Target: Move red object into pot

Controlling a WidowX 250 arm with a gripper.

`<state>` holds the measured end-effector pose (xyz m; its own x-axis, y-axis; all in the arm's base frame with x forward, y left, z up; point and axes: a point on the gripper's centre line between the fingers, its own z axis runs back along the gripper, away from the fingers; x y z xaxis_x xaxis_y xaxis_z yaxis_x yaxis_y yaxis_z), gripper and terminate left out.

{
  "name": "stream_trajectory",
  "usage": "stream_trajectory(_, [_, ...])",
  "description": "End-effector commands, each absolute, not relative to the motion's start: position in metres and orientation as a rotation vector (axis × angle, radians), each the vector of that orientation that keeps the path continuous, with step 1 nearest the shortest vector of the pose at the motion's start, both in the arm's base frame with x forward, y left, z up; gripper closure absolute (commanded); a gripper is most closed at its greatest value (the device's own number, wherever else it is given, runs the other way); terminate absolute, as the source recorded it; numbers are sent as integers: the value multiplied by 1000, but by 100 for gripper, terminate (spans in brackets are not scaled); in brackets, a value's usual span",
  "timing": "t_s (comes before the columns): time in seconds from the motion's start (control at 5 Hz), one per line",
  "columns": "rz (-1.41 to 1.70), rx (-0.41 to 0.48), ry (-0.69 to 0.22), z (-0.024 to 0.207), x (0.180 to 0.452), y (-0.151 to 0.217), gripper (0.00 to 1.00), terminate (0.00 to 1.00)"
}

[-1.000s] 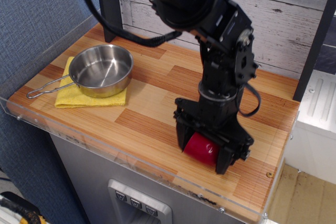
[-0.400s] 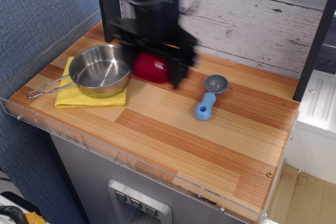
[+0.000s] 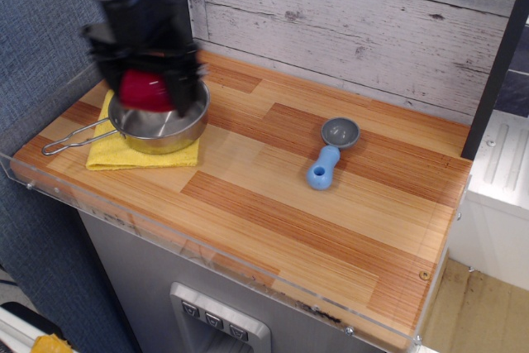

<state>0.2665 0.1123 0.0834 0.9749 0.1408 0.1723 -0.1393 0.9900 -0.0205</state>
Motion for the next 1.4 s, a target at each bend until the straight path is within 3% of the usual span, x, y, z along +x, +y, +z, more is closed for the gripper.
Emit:
stream_trajectory(0.0, [204, 35, -221, 74, 273, 154, 100, 0])
stream_trajectory(0.6, [185, 44, -293, 87, 302, 141, 100, 0])
stream_trajectory(0.8, [178, 24, -290, 86, 305, 136, 0, 0])
stream_trajectory(1.2, [179, -14, -242, 80, 307, 127, 0, 0])
